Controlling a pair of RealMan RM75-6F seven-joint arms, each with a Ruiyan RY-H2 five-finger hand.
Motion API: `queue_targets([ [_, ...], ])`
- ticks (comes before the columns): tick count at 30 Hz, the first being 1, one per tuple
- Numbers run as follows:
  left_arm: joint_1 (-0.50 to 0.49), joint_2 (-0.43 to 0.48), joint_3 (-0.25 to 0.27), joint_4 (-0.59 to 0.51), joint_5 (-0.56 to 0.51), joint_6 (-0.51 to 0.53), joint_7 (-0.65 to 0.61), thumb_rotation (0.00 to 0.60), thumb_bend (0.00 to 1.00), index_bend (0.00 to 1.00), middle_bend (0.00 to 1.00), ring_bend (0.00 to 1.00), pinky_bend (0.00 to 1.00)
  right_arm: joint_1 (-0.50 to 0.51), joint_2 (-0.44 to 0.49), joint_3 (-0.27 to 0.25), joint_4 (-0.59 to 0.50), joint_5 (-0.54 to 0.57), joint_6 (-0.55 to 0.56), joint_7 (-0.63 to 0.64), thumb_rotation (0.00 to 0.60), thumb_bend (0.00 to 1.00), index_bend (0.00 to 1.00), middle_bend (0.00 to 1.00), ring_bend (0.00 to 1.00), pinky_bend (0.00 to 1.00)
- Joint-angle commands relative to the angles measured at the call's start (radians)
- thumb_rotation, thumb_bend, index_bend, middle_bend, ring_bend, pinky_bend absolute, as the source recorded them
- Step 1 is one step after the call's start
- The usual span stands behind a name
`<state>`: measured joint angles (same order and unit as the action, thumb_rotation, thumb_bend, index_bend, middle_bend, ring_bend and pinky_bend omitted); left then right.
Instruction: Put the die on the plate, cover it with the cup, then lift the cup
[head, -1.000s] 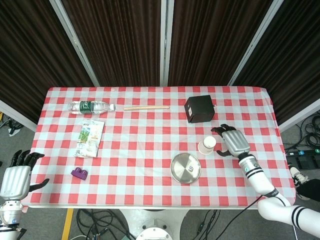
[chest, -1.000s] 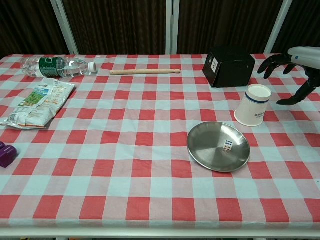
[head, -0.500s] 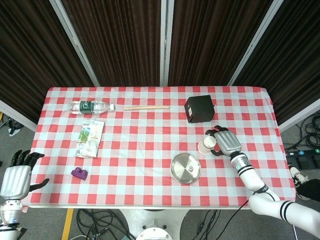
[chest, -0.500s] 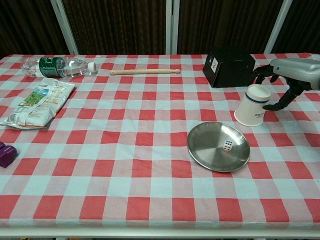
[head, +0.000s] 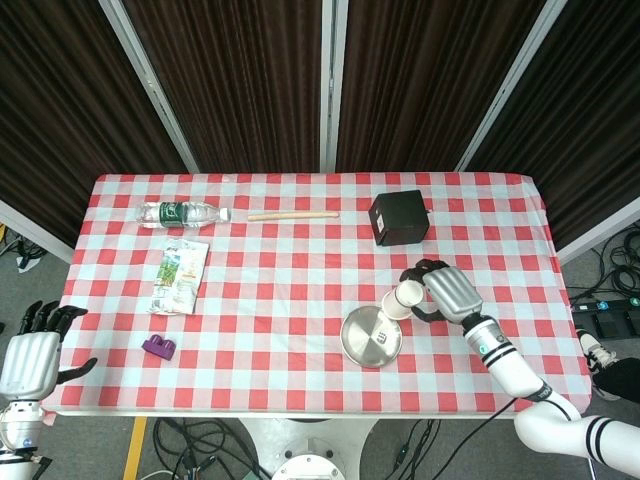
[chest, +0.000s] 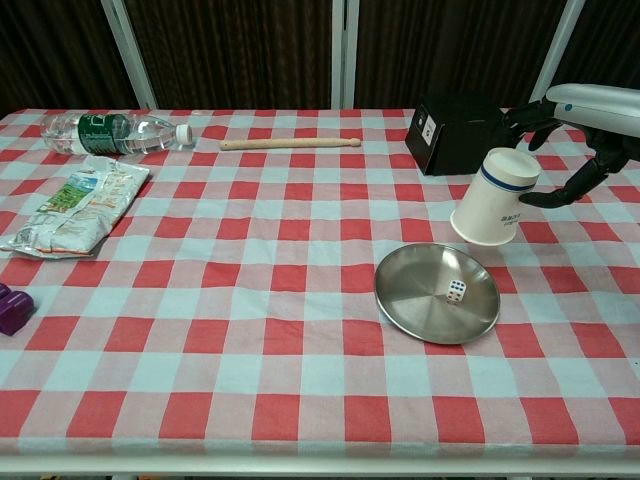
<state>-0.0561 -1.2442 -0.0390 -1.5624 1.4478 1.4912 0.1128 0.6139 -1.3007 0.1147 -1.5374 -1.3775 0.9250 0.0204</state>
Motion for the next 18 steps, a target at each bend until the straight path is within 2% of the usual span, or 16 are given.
queue_targets([
  [1,0.001,-0.001,0.001,0.001,0.0,0.001,0.0,0.6,0.07,0.26,0.24,0.13,0.09,-0.004,0.031,-0.04,-0.053,-0.096,0.022,0.05,0.6,0.28,0.49,0.42,0.2,0.26],
  [6,0.007,-0.004,0.003,0.005,-0.004,0.002,-0.007,0.6,0.07,0.26,0.24,0.13,0.09,0.014,-0.021,-0.071,-0.019,-0.126,-0.009,0.018,0.6,0.28,0.49,0.41,0.2,0.26],
  [18,0.009,-0.011,0.004,0.019,-0.007,-0.002,-0.016,0.6,0.07,0.26,0.24,0.13,0.09,0.032,-0.136,-0.089,0.074,-0.144,-0.012,-0.029,0.6,0.28,0.49,0.41,0.2,0.26],
])
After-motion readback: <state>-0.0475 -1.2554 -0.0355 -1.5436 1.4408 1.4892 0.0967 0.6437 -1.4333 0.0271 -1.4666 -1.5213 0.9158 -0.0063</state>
